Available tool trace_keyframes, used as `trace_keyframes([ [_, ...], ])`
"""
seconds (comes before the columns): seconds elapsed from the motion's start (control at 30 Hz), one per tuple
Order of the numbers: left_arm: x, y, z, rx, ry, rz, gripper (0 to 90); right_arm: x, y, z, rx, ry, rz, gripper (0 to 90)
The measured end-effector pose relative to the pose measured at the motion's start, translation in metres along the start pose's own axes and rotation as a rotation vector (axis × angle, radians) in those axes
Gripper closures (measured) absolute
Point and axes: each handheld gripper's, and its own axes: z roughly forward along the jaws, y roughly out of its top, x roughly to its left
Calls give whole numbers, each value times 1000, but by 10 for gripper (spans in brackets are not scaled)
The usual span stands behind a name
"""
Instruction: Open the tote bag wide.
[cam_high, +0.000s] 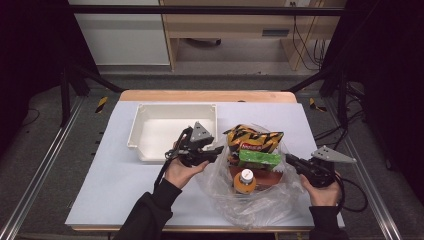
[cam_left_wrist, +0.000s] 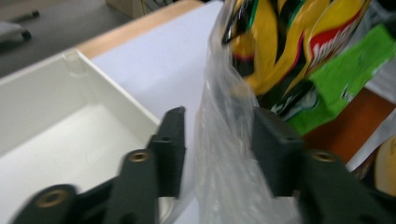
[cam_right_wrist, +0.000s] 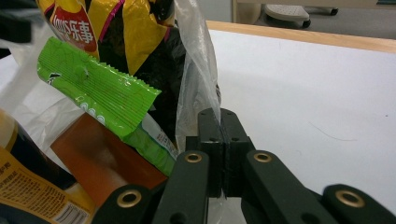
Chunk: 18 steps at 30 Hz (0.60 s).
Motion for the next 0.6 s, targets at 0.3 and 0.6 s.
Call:
trace_keyframes([
  [0.3, -6, -17, 8, 23, 32, 4, 896, -3, -1, -4, -4, 0, -2, 898],
  [0.6, -5, -23, 28, 64, 96, -38, 900, -14, -2, 6, 15, -36, 21, 896],
])
